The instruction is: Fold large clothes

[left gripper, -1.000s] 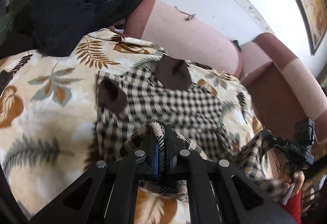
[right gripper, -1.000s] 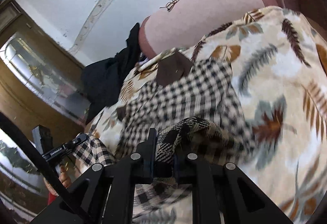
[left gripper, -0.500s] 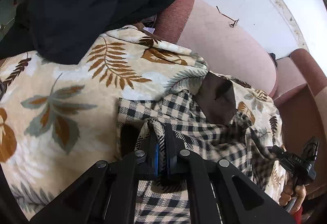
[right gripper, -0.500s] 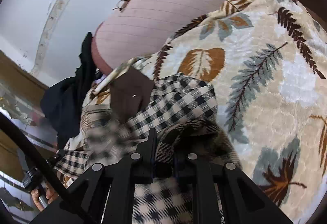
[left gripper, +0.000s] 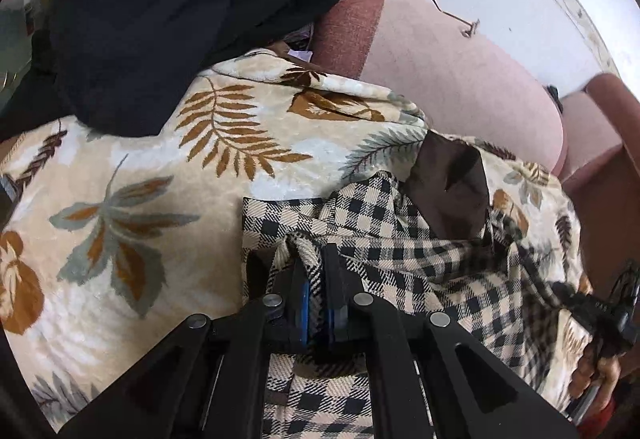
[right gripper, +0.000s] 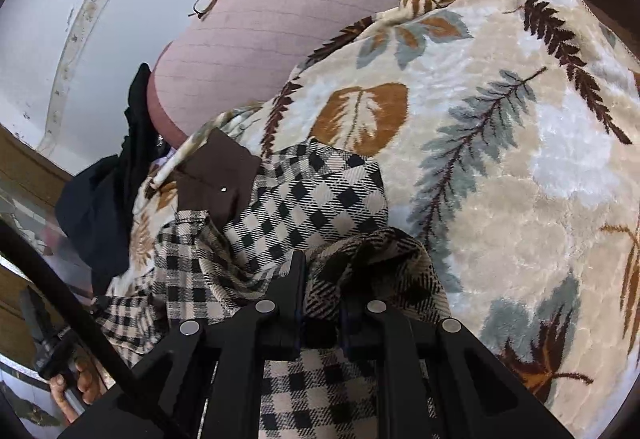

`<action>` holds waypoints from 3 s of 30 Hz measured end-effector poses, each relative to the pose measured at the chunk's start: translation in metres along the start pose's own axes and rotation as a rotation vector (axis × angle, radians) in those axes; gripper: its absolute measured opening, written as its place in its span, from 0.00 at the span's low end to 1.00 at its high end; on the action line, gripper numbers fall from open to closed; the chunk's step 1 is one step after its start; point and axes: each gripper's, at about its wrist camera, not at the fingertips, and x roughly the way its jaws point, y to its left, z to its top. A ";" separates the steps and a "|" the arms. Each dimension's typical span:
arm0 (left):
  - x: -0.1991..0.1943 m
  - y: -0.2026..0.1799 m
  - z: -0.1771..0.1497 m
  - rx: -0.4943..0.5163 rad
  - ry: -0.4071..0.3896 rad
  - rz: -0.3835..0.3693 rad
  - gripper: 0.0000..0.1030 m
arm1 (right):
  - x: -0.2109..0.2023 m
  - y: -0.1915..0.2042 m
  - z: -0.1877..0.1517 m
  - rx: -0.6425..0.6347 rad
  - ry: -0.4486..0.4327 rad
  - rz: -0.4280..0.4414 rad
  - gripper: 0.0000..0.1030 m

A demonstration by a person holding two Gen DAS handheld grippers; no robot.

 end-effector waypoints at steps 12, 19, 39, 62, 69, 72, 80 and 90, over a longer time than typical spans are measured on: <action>-0.047 0.023 0.011 -0.141 -0.126 -0.113 0.67 | -0.033 0.012 0.007 -0.013 -0.172 -0.037 0.60; -0.080 0.024 -0.012 -0.079 -0.168 -0.056 0.67 | -0.064 0.062 -0.007 -0.167 -0.221 0.000 0.60; -0.056 0.016 -0.093 0.216 -0.228 0.201 0.67 | 0.089 0.201 -0.096 -0.522 0.111 -0.038 0.29; -0.012 0.038 -0.088 0.100 -0.031 0.115 0.67 | 0.086 0.236 -0.071 -0.587 0.079 -0.021 0.29; -0.005 0.023 -0.100 0.170 0.001 0.131 0.67 | 0.056 0.141 -0.081 -0.525 0.088 -0.117 0.29; 0.004 0.014 -0.103 0.217 0.009 0.180 0.67 | 0.057 0.093 -0.068 -0.466 0.087 -0.228 0.29; 0.014 -0.002 -0.114 0.345 0.043 0.225 0.25 | 0.080 0.044 -0.008 -0.312 0.027 -0.416 0.29; 0.011 0.006 -0.110 0.298 0.057 0.187 0.25 | 0.053 0.100 -0.025 -0.290 0.052 -0.030 0.29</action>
